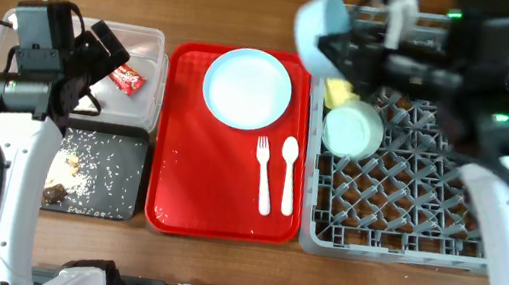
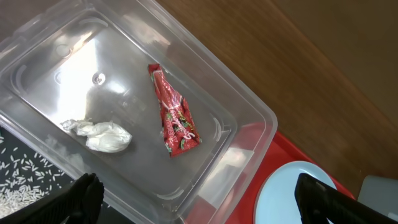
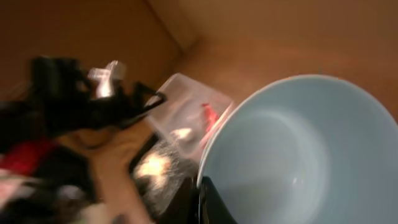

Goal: Sort waste into correct bins and load items into the dishwasher rack
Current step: 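Carry the light-blue bowl into the rack and release it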

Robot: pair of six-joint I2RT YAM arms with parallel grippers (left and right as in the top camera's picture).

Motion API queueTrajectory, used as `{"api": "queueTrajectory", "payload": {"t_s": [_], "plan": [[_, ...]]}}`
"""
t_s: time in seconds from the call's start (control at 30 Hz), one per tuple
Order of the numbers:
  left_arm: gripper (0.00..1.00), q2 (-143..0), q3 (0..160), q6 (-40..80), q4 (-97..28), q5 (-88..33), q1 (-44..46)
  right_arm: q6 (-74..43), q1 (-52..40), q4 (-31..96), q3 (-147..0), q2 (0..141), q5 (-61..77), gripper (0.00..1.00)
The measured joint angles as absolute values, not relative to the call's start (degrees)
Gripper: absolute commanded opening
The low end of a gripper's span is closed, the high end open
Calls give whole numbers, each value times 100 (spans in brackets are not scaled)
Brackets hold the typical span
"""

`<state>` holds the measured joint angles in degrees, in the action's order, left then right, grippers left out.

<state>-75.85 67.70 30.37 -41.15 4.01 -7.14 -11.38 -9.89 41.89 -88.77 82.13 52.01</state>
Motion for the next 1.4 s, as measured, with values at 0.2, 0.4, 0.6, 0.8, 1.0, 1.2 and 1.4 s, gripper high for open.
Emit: {"api": "queueTrajectory", "payload": {"t_s": [0.2, 0.4, 0.6, 0.8, 1.0, 1.2, 1.4], "plan": [[100, -7585, 6770, 3037, -4112, 399, -714, -838, -93, 5763, -8545, 8272, 7004, 4], [100, -7585, 6768, 3037, -4115, 401, -714, 644, 279, 7159, -7614, 8272, 8285, 4], [100, -7585, 6770, 3037, -4112, 401, -716, 1826, 814, 7428, -6357, 8272, 8871, 4], [100, -7585, 6770, 3037, -4115, 401, -714, 2578, 1586, 7328, -5087, 8287, 8930, 4], [100, -7585, 6770, 3037, -4115, 401, -714, 2840, 1962, 6840, -4436, 8294, 8871, 4], [100, -7585, 6770, 3037, -4115, 401, -714, 2703, 1962, 6353, -4097, 8294, 8827, 4], [100, -7585, 6770, 3039, -4115, 401, -714, 2536, 1973, 6018, -3846, 8294, 8781, 9]]}}
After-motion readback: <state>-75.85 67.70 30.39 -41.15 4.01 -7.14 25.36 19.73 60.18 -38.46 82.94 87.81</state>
